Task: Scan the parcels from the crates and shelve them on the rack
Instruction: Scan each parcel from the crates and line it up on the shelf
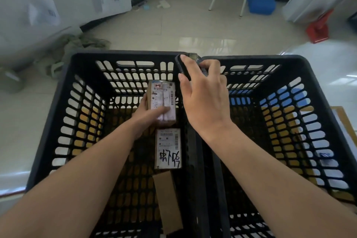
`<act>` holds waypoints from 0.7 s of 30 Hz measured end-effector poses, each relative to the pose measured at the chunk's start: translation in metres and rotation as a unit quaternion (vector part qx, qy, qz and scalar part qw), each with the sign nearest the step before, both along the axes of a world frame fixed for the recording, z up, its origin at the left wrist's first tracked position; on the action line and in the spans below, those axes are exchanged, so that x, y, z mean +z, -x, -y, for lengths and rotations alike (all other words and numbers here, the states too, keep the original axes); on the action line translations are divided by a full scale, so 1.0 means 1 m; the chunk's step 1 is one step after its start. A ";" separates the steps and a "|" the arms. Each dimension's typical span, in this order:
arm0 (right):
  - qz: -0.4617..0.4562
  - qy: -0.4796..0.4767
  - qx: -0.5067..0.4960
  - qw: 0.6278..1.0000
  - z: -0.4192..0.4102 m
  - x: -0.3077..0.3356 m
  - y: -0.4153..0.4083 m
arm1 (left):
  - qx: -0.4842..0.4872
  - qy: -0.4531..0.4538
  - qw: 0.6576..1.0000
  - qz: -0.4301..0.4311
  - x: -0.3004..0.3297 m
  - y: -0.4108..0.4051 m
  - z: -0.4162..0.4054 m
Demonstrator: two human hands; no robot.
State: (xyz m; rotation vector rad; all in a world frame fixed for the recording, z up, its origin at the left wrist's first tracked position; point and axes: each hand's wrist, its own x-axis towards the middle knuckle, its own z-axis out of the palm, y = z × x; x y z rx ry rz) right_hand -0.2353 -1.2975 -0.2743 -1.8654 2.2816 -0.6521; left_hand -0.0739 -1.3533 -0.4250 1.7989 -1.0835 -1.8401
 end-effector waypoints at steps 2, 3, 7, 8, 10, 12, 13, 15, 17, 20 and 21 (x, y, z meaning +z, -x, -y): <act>0.010 -0.005 0.003 1.000 -0.004 0.002 -0.004 | 0.019 0.011 1.000 -0.013 0.009 -0.004 -0.001; 0.014 -0.006 0.006 1.000 -0.006 0.004 -0.006 | 0.027 0.011 0.999 -0.016 0.014 -0.006 -0.002; 0.048 -0.011 0.026 0.998 -0.016 0.014 -0.012 | 0.023 0.011 0.999 -0.024 0.037 -0.021 -0.011; 0.070 -0.015 0.028 0.997 -0.018 0.016 -0.013 | 0.027 0.016 0.999 -0.027 0.043 -0.023 -0.015; 0.122 -0.023 0.032 0.992 -0.025 0.022 -0.016 | 0.029 0.036 0.998 -0.046 0.056 -0.030 -0.024; 0.158 -0.033 0.042 0.986 -0.033 0.028 -0.019 | 0.018 0.069 0.995 -0.067 0.068 -0.036 -0.032; 0.171 -0.042 0.051 0.983 -0.038 0.031 -0.019 | 0.012 0.084 0.994 -0.073 0.076 -0.040 -0.037; 0.190 -0.060 0.072 0.977 -0.049 0.037 -0.018 | 0.009 0.097 0.992 -0.080 0.094 -0.047 -0.046; 0.193 -0.072 0.096 0.974 -0.061 0.046 -0.015 | 0.004 0.115 0.990 -0.082 0.111 -0.055 -0.056; 0.177 -0.089 0.133 0.971 -0.080 0.060 -0.012 | -0.002 0.150 0.987 -0.064 0.141 -0.065 -0.072; 0.168 -0.093 0.143 0.971 -0.085 0.064 -0.010 | -0.001 0.161 0.985 -0.056 0.152 -0.066 -0.077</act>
